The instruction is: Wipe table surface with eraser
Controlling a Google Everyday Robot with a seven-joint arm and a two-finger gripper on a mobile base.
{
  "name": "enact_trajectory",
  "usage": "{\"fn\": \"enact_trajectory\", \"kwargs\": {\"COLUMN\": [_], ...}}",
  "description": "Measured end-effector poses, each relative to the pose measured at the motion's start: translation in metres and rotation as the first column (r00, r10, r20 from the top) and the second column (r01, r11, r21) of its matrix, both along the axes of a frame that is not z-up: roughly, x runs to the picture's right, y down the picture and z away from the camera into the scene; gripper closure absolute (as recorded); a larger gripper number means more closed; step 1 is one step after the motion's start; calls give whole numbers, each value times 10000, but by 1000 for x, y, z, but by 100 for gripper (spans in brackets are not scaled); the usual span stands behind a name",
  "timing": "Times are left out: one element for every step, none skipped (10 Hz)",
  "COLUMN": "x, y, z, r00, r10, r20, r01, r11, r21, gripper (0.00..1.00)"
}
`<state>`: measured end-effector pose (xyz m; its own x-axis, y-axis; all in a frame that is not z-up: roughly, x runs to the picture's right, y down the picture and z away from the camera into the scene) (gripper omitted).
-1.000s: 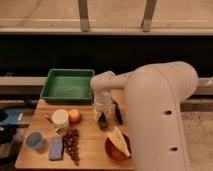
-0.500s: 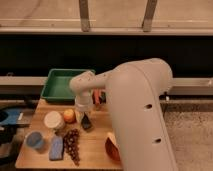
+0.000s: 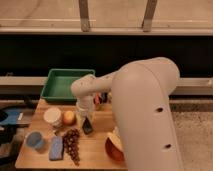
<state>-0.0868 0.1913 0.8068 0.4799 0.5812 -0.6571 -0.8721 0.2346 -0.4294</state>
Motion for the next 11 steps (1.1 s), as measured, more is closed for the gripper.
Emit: {"fn": "enact_trajectory", "kwargs": {"x": [17,34,55,74,86,99,108,115,121,123,118], "y": [8,16,23,27,25,20,12,2,-8,-18,-24], "z": [-6,-13,-18,-21,-18,-13,-5,3,11,20,24], "r00": [9997,9984,9956,9912,9870,9827,9792,9764,9737,9725,9737], "r10": [148,313,554,834,1032,1157,1231,1280,1280,1210,1134], "r20": [-215,-461,-751,-1031,-1233,-1443,-1614,-1741,-1883,-1992,-1974], "r01": [-149,-319,-569,-863,-1069,-1205,-1291,-1348,-1355,-1288,-1208], "r11": [9999,9994,9982,9960,9940,9924,9912,9905,9904,9913,9923], "r21": [-60,-114,-175,-240,-236,-254,-276,-275,-276,-265,-257], "gripper": [100,100,100,100,100,100,100,100,100,100,100]}}
